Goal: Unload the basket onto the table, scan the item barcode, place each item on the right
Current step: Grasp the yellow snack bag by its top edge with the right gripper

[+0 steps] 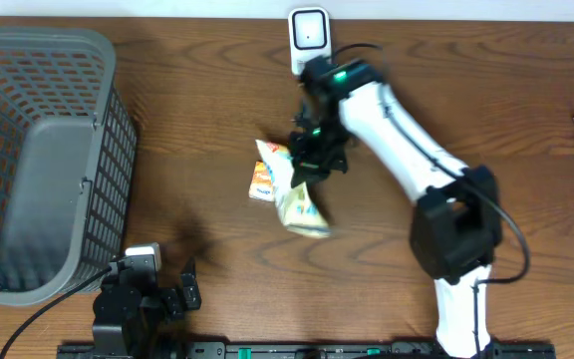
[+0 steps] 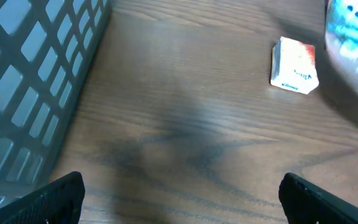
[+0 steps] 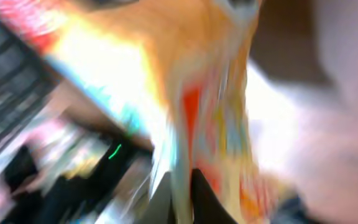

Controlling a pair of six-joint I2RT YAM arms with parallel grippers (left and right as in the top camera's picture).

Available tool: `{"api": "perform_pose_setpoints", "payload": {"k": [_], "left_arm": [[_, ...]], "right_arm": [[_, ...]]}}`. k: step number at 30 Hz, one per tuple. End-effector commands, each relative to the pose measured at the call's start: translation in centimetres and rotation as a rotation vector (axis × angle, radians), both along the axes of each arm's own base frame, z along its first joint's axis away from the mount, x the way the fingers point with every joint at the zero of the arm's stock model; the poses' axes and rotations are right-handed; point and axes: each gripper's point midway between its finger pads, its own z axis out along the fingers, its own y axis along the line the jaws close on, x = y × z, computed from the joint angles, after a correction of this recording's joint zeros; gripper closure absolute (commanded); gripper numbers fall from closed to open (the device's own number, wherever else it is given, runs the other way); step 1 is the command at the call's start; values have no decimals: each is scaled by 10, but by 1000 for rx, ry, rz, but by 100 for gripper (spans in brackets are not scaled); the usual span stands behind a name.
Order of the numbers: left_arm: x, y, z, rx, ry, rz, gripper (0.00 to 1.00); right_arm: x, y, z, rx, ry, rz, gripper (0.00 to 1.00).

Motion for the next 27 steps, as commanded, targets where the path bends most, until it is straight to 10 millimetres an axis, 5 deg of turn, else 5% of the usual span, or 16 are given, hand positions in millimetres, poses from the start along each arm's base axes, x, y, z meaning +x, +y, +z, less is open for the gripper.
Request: {"api": "perform_pose_setpoints", "payload": {"k": [1, 8, 14, 18, 21, 24, 27], "left_arm": [[0, 2, -2, -1, 6, 16, 0], [0, 2, -2, -1, 6, 16, 0], [0, 2, -2, -1, 6, 16, 0], [0, 2, -2, -2, 6, 16, 0], [0, 2, -2, -2, 6, 16, 0], [0, 2, -2, -1, 6, 16, 0], [0, 2, -2, -2, 6, 16, 0]], "right_arm": [[-8, 12, 59, 321, 102, -30, 96], [-8, -12, 65, 289, 194, -110, 99], [-3, -14, 27, 124, -33, 79, 95], [-10, -8, 4, -83, -122, 156, 65], [-26, 2, -3, -202, -122, 153, 63], [-49, 23, -4, -230, -105, 164, 77], [-57, 26, -11, -363, -155, 135, 72]]}}
